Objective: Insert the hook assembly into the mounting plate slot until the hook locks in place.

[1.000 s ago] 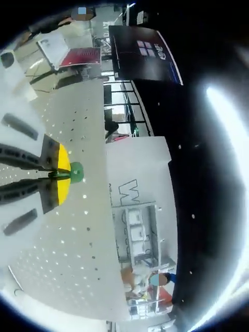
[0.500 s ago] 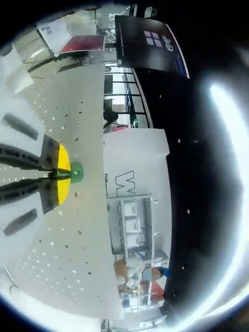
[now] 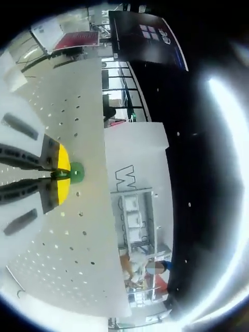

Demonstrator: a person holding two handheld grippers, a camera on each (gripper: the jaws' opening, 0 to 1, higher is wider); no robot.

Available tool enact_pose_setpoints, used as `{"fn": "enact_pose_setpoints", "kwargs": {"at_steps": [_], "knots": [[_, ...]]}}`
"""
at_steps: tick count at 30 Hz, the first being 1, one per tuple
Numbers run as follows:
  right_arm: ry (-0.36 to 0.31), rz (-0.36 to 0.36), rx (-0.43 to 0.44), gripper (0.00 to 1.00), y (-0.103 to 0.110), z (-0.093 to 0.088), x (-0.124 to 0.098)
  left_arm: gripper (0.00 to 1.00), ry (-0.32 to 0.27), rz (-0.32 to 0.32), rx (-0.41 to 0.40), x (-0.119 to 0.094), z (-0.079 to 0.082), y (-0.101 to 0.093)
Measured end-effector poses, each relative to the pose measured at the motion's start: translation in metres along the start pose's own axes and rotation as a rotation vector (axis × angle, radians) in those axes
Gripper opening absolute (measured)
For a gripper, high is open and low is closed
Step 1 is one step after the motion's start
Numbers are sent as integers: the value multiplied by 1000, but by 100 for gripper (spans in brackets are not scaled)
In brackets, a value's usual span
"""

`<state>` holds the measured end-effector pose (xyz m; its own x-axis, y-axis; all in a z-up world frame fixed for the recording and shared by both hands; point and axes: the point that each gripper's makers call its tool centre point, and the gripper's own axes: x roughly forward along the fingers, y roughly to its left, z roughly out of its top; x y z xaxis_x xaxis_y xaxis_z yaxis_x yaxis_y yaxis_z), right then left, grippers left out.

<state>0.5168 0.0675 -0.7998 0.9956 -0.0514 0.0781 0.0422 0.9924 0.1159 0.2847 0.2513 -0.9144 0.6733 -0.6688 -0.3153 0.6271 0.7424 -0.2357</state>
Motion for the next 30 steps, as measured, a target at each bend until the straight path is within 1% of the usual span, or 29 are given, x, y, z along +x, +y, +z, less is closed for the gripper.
{"fn": "enact_pose_setpoints", "kwargs": {"at_steps": [3,4,10,13,14,17,19,20,22,26,30], "knots": [[14,-3,-13,1,0,-5,1,96,-3,5,-3,-2,0,2],[7,-4,-16,1,1,-4,0,95,-2,6,-4,-2,-1,3],[19,-4,-36,1,1,-4,0,96,2,4,-10,-1,-3,2],[47,14,-20,3,1,-8,3,98,4,-2,-3,0,-3,1],[67,23,-11,3,2,-11,3,98,8,-2,3,1,-3,0],[69,33,-8,7,3,-8,0,98,15,-3,12,1,-4,0],[56,30,-12,14,2,-3,-3,98,13,-2,10,1,-2,-1],[56,33,-16,16,2,-2,-3,98,11,-3,11,1,-1,-3],[62,53,9,15,4,-1,-5,98,12,-4,15,2,0,-4],[52,65,-6,16,2,6,-13,98,9,-5,26,2,3,-9],[58,107,8,17,5,11,-27,100,16,-14,44,2,-1,-14]]}}
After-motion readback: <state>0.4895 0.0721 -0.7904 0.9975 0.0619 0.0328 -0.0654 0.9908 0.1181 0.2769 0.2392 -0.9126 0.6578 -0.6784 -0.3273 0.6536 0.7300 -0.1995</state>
